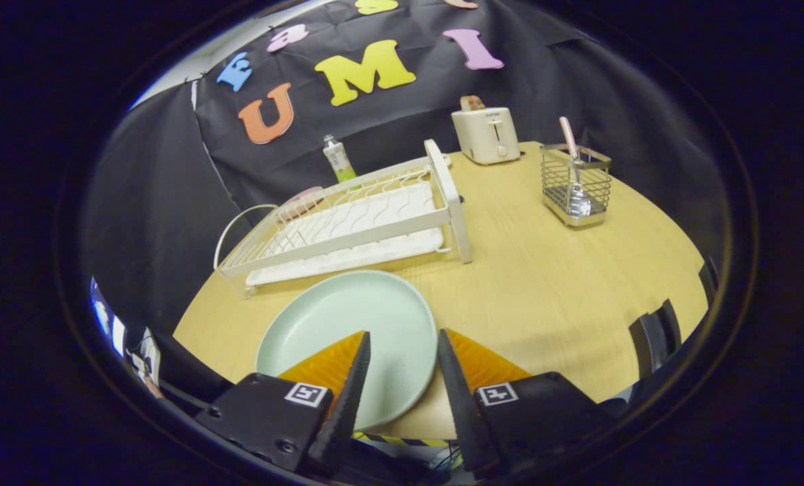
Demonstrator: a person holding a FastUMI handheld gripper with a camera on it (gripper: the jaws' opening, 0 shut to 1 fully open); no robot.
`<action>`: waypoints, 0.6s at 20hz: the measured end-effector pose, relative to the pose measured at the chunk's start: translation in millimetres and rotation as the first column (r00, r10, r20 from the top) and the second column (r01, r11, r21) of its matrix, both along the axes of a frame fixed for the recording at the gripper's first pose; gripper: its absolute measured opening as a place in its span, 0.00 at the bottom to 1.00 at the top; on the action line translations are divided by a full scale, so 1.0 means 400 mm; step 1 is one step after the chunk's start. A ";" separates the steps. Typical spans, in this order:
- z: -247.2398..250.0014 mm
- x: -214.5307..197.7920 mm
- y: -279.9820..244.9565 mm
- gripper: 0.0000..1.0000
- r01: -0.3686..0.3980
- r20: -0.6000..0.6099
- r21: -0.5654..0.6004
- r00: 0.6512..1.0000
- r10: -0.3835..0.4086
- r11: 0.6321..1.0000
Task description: Take the plate from the dish rack, then take the spoon from the basket and place it into the plate.
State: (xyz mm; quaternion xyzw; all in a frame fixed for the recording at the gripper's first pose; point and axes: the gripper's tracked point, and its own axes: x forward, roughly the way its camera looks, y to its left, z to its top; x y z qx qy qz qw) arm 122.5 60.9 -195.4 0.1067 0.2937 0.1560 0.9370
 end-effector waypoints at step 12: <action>0.256 0.217 -0.374 1.00 0.244 0.370 -0.148 0.913 -0.175 0.959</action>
